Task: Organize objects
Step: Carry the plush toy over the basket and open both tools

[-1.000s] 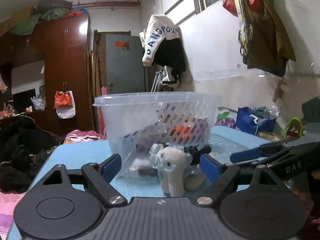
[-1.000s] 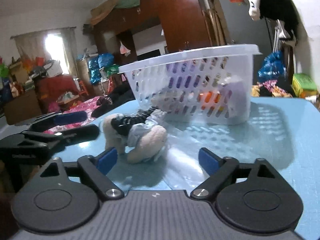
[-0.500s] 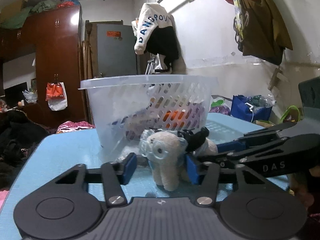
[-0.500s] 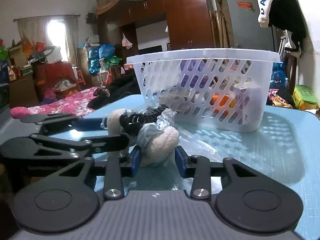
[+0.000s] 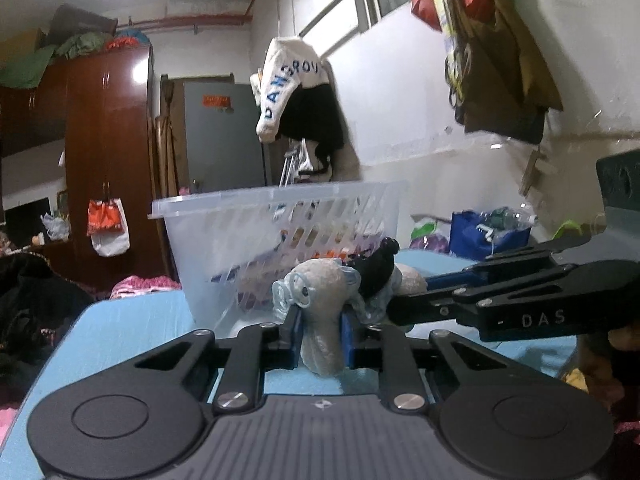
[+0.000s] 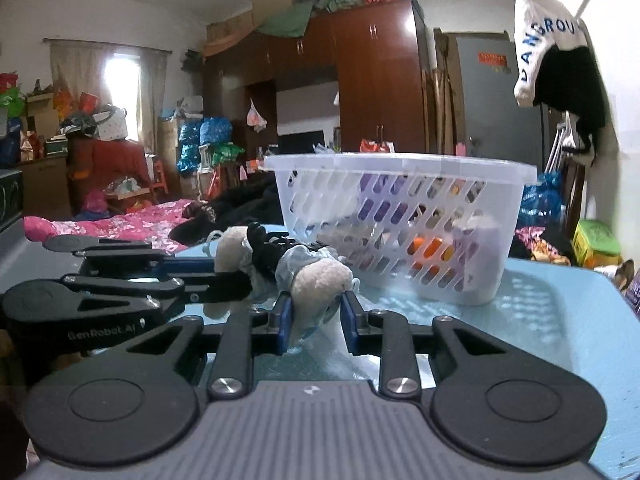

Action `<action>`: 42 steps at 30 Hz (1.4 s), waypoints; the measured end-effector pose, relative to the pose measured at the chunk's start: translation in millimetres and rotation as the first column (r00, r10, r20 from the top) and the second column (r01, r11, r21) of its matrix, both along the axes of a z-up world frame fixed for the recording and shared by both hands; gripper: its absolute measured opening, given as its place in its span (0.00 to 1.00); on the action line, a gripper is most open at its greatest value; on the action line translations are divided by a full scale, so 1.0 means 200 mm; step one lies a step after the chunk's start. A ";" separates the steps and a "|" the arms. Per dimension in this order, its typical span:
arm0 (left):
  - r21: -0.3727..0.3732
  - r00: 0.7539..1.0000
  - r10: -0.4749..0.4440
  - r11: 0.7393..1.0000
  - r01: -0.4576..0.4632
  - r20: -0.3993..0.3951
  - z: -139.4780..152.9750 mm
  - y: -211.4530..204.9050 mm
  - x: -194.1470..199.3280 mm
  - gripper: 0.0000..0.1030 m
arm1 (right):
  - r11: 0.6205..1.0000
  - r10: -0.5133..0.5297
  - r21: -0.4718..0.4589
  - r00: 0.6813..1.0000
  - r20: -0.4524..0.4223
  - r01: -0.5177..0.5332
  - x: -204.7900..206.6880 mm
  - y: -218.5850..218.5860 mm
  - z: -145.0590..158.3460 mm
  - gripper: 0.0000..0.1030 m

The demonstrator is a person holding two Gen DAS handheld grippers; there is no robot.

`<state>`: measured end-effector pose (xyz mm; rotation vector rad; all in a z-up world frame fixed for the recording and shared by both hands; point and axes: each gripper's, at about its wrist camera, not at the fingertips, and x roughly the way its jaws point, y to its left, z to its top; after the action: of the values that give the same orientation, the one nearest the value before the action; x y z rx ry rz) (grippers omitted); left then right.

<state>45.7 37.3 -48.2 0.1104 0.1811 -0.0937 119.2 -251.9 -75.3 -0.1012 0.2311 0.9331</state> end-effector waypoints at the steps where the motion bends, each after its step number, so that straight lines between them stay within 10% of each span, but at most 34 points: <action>1: 0.004 1.000 -0.002 1.000 0.002 0.010 0.01 -0.01 -0.01 0.22 | 1.000 -0.001 0.002 1.000 0.011 0.001 -0.01 0.00 0.01 0.28; 15: 0.017 0.997 -0.030 0.999 0.029 0.077 0.11 -0.06 -0.06 0.22 | 0.999 -0.001 0.033 0.998 0.068 -0.001 0.02 -0.07 0.14 0.28; 27: 0.057 0.984 -0.063 0.997 0.054 0.164 0.52 -0.15 0.17 0.22 | 0.997 -0.062 0.050 0.980 0.190 0.053 0.20 -0.05 0.52 0.27; 42: 0.080 0.999 -0.031 0.996 0.030 0.020 0.65 -0.12 0.77 0.22 | 0.987 -0.146 -0.040 0.980 0.134 0.153 0.64 0.10 0.55 0.27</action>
<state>199.1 12.4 82.3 0.1940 0.1624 -0.1156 247.1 -231.4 35.3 -0.1881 0.1390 0.7678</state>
